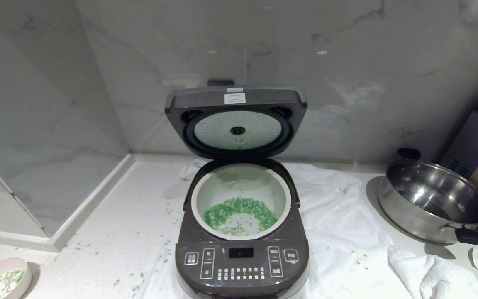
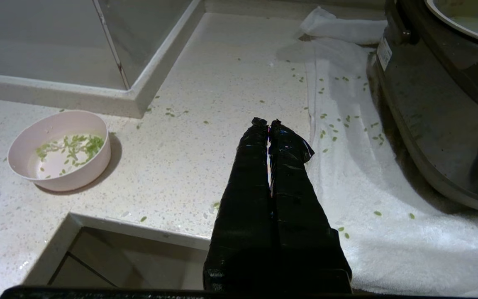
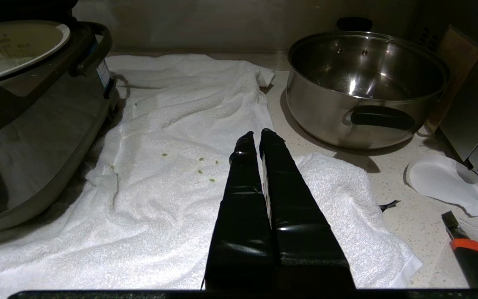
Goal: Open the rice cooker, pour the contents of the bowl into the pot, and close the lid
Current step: Pour the water from the bowl into the rice cooker
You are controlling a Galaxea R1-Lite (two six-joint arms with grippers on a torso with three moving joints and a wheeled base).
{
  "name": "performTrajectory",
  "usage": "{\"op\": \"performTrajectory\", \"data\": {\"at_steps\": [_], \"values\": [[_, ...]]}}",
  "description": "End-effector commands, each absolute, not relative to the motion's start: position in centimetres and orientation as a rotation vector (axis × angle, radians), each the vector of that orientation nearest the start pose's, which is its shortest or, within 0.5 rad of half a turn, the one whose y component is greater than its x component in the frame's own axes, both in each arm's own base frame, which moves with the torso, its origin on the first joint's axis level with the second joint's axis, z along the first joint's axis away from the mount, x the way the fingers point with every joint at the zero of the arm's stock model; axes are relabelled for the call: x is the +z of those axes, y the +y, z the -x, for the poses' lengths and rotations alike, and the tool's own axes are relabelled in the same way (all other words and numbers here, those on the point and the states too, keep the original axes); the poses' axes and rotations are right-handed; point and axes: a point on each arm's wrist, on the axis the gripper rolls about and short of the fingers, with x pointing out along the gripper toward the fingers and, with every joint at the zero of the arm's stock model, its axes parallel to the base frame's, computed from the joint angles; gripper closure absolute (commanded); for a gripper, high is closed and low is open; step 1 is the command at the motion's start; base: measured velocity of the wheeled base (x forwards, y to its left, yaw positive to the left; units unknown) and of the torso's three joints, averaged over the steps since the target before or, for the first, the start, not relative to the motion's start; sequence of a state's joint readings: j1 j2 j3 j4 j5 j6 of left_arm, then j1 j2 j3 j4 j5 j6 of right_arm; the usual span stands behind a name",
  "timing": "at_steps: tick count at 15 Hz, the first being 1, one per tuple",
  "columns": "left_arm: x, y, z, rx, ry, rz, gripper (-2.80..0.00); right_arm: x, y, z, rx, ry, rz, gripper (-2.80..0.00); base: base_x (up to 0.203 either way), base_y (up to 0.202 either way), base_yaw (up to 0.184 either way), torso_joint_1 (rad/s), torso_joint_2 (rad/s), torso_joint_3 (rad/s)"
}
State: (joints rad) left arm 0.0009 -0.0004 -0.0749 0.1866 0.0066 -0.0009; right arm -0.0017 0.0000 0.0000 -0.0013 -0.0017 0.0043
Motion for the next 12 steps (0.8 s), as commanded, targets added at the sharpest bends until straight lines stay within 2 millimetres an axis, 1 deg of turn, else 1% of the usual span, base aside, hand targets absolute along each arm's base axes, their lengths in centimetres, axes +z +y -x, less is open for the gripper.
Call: {"op": "performTrajectory", "data": {"at_steps": [1, 12], "values": [[7.64, 0.02, 2.97, 0.008, 0.11, 0.004, 0.0, 7.52, 0.0, 2.27, -0.003, 0.0, -0.005, 0.0, 0.0, 0.0, 0.0, 0.0, 0.0, 0.0], [7.63, 0.02, 2.97, 0.011, 0.112, 0.004, 0.0, 7.52, 0.0, 2.26, -0.002, 0.002, -0.005, 0.0, 0.0, 0.0, 0.0, 0.0, 0.0, 0.0]]}}
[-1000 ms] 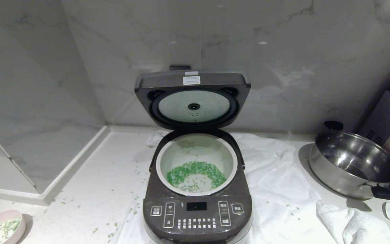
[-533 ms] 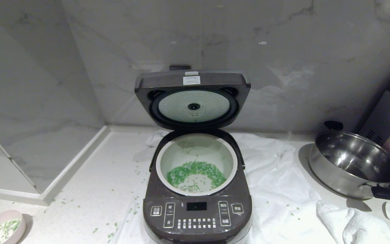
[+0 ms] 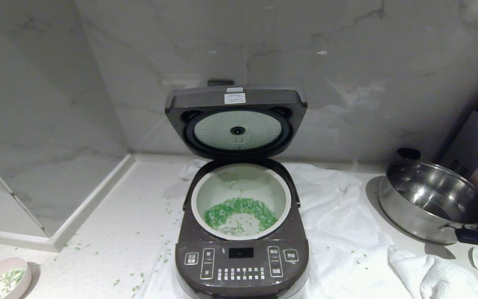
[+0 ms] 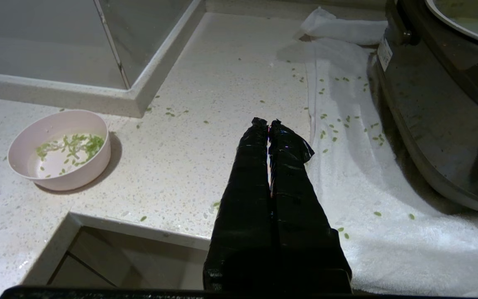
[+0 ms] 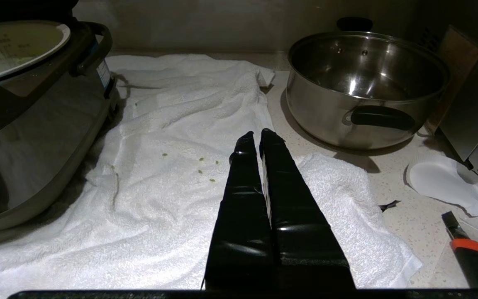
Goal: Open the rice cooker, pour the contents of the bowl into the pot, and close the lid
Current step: Pour the water from the bowl into the rice cooker
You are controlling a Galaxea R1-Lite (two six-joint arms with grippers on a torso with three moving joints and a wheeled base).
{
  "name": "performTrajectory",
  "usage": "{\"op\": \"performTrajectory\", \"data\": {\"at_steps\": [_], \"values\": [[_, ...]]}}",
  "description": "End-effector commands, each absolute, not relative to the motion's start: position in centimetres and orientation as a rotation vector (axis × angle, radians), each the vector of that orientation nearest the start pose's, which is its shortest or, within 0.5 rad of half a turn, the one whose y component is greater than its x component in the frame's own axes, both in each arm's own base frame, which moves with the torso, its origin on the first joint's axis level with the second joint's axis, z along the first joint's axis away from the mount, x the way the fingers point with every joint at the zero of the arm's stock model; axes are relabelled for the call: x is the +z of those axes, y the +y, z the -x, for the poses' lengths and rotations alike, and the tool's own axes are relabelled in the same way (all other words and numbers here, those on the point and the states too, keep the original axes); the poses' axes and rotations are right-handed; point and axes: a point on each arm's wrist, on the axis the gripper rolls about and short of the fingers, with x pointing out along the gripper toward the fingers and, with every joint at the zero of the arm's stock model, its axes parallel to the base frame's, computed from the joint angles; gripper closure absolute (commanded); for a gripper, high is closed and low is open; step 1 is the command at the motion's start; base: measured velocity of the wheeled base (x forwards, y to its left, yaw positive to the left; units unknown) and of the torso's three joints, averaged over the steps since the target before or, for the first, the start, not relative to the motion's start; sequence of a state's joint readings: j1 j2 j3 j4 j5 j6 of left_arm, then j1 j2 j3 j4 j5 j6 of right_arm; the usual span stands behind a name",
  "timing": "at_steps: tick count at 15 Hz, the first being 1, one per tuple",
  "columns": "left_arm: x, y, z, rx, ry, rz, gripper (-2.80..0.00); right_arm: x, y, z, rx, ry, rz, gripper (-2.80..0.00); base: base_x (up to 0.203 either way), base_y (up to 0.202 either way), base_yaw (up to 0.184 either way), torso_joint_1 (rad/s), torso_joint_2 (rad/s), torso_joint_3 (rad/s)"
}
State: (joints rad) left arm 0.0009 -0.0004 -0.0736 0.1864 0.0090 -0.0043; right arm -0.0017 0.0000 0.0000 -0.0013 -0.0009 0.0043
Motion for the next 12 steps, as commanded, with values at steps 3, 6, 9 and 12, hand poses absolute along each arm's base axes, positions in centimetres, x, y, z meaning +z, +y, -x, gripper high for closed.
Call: {"op": "performTrajectory", "data": {"at_steps": [3, 6, 9, 12], "values": [[7.64, 0.02, 2.97, 0.011, 0.11, 0.004, 0.0, 7.52, 0.0, 2.26, -0.003, 0.002, -0.005, 0.0, 0.0, 0.0, 0.0, 0.0, 0.0, 0.0], [7.64, 0.02, 2.97, 0.01, 0.11, 0.004, 0.0, 7.52, 0.0, 2.26, -0.003, 0.002, -0.005, 0.0, 0.0, 0.0, 0.0, 0.0, 0.0, 0.0], [7.64, 0.02, 2.97, 0.011, 0.11, 0.004, 0.0, 7.52, 0.0, 2.26, -0.002, 0.002, -0.005, 0.0, 0.0, 0.0, 0.0, 0.0, 0.0, 0.0], [7.64, 0.02, 2.97, 0.009, 0.11, 0.004, 0.0, 7.55, 0.0, 2.28, -0.002, 0.005, -0.003, 0.0, 0.0, 0.0, 0.0, 0.0, 0.0, 0.0]]}}
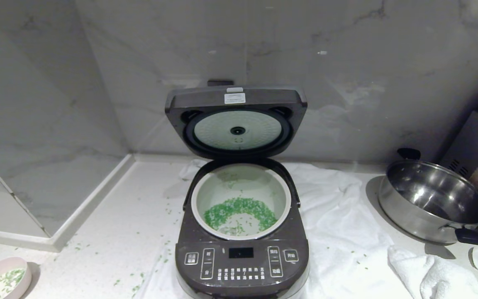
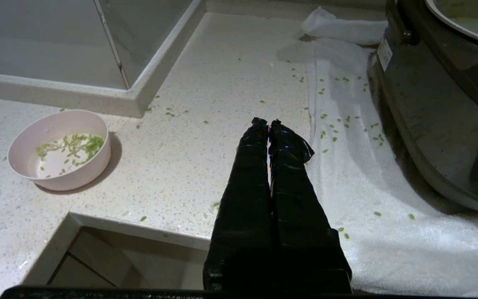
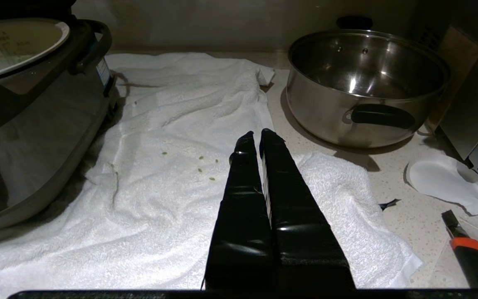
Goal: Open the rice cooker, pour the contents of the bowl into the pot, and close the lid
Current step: Pour the water from the bowl into the rice cooker
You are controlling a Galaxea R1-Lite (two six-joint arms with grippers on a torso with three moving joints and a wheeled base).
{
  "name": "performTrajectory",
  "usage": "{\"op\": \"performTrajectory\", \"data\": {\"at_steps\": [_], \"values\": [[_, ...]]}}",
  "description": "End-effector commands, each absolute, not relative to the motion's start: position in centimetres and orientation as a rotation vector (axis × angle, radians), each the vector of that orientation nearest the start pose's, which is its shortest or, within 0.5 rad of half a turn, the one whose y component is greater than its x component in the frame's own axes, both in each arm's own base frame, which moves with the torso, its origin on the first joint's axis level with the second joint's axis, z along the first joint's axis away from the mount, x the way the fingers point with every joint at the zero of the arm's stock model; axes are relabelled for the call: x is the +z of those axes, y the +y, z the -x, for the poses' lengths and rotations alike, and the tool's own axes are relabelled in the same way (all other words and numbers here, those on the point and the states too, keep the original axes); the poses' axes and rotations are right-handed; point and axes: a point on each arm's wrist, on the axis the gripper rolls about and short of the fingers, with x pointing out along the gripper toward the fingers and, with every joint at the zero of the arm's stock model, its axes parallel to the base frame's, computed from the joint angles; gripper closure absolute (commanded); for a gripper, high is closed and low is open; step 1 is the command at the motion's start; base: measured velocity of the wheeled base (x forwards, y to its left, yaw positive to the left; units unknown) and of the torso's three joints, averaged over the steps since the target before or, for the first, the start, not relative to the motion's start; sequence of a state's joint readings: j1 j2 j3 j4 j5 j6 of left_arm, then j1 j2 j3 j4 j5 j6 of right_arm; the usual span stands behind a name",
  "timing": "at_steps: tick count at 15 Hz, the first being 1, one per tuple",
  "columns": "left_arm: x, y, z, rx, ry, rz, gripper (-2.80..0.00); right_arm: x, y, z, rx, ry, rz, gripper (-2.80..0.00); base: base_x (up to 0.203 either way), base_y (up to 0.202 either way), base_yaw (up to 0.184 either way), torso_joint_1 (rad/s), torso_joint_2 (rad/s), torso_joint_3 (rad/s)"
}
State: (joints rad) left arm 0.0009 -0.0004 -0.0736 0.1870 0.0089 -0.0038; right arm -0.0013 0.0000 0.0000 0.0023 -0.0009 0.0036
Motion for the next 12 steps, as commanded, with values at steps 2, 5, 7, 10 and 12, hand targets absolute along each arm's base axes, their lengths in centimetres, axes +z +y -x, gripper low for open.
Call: {"op": "performTrajectory", "data": {"at_steps": [2, 5, 7, 10, 12], "values": [[7.64, 0.02, 2.97, 0.01, 0.11, 0.006, 0.0, 7.54, 0.0, 2.27, -0.002, 0.003, -0.005, 0.0, 0.0, 0.0, 0.0, 0.0, 0.0, 0.0], [7.63, 0.02, 2.97, 0.012, 0.111, 0.004, 0.0, 7.54, 0.0, 2.27, -0.002, 0.003, -0.005, 0.0, 0.0, 0.0, 0.0, 0.0, 0.0, 0.0], [7.64, 0.02, 2.97, 0.011, 0.111, 0.004, 0.0, 7.54, 0.0, 2.27, -0.002, 0.003, -0.005, 0.0, 0.0, 0.0, 0.0, 0.0, 0.0, 0.0], [7.63, 0.03, 2.97, 0.009, 0.112, 0.004, 0.0, 7.54, 0.0, 2.27, -0.002, 0.004, -0.005, 0.0, 0.0, 0.0, 0.0, 0.0, 0.0, 0.0], [7.63, 0.02, 2.97, 0.011, 0.111, 0.004, 0.0, 7.54, 0.0, 2.27, -0.002, 0.003, -0.005, 0.0, 0.0, 0.0, 0.0, 0.0, 0.0, 0.0]]}}
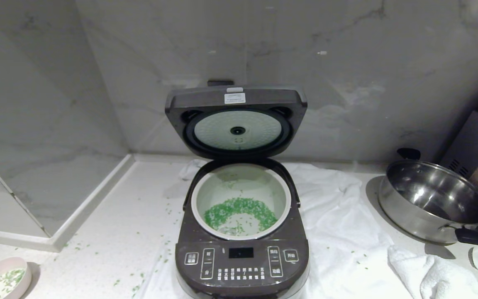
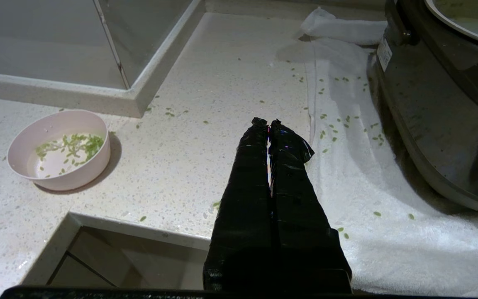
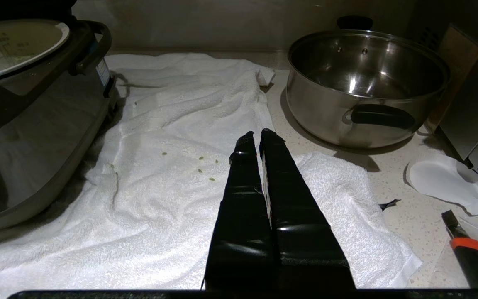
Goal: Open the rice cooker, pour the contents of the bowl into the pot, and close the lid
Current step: Pour the water from the bowl into the rice cooker
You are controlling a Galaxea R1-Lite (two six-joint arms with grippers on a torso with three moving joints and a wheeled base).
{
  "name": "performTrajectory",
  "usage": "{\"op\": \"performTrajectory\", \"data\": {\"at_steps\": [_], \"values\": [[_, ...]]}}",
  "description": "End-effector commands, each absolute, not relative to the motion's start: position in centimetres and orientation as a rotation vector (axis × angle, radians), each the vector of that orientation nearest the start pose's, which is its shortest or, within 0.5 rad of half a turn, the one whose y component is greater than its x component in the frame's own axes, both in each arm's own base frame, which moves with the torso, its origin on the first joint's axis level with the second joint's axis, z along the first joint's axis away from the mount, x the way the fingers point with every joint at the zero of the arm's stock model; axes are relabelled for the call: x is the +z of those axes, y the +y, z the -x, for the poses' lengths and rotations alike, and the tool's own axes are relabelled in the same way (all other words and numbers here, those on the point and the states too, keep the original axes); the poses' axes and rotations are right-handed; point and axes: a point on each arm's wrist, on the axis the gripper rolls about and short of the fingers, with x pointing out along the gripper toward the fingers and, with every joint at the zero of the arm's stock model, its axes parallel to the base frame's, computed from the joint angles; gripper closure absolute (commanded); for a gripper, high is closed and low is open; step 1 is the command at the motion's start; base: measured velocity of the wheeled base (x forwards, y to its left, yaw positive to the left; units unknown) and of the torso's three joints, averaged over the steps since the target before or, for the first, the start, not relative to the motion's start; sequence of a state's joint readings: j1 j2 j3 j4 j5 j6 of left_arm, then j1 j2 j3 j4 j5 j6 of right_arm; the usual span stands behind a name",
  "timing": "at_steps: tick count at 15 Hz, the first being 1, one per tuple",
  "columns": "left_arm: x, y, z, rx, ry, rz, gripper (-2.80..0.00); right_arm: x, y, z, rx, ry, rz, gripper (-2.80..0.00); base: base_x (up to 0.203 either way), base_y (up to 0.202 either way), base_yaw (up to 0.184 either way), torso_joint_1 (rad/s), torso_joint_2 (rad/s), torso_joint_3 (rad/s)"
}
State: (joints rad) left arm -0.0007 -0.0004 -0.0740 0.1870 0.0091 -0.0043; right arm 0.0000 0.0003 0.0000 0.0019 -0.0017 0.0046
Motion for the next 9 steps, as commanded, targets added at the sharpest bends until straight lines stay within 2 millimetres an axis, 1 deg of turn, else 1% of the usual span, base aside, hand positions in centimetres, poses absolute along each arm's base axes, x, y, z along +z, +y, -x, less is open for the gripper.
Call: {"op": "performTrajectory", "data": {"at_steps": [1, 5, 7, 9], "values": [[7.63, 0.02, 2.97, 0.009, 0.112, 0.004, 0.0, 7.54, 0.0, 2.27, -0.002, 0.003, -0.005, 0.0, 0.0, 0.0, 0.0, 0.0, 0.0, 0.0], [7.63, 0.02, 2.97, 0.009, 0.112, 0.004, 0.0, 7.54, 0.0, 2.27, -0.002, 0.003, -0.005, 0.0, 0.0, 0.0, 0.0, 0.0, 0.0, 0.0], [7.64, 0.02, 2.98, 0.009, 0.109, 0.005, 0.0, 7.54, 0.0, 2.27, -0.002, 0.003, -0.005, 0.0, 0.003, 0.098, -0.014, -0.001, 0.0, 0.002], [7.63, 0.02, 2.98, 0.01, 0.11, 0.005, 0.0, 7.54, 0.0, 2.27, -0.002, 0.003, -0.005, 0.0, 0.0, 0.167, 0.002, 0.006, 0.0, 0.005]]}}
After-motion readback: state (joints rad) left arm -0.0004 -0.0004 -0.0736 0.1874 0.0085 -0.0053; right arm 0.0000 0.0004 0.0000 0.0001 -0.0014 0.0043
